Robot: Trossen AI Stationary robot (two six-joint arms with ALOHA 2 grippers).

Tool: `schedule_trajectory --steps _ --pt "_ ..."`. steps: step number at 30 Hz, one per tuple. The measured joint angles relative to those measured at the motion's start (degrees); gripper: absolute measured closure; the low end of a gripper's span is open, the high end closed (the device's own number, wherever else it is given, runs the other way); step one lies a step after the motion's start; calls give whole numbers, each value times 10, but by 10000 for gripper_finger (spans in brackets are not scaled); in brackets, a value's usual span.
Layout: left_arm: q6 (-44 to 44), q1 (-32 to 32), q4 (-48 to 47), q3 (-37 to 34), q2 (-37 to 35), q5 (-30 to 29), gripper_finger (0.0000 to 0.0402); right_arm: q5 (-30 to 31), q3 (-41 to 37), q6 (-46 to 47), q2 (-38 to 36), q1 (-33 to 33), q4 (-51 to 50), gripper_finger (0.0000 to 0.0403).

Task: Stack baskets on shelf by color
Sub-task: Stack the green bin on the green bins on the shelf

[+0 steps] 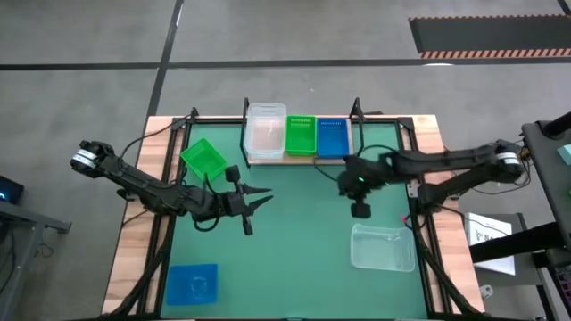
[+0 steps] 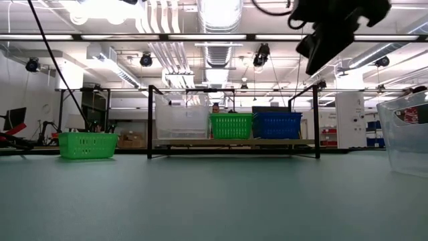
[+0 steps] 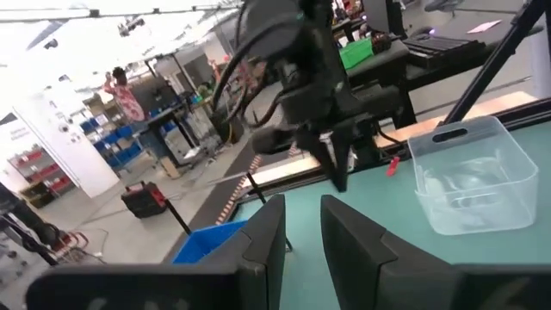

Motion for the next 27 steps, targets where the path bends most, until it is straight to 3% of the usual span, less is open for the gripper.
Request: schedule_trajectory --steps 6,11,17,22,27 --pt "-79 0 -44 -8 0 -2 341 5 -108 20 -79 51 154 394" --pt "-216 0 -61 -52 0 -2 341 5 -169 -6 -109 65 252 394" --pt "-412 1 -103 -111 -3 -10 341 5 -196 -46 -116 65 297 394" --pt "-652 17 -339 -101 -32 -37 341 5 -195 -51 -116 65 297 394" --pt "-899 62 -641 -64 -55 -6 341 5 -194 -52 -116 65 297 394"
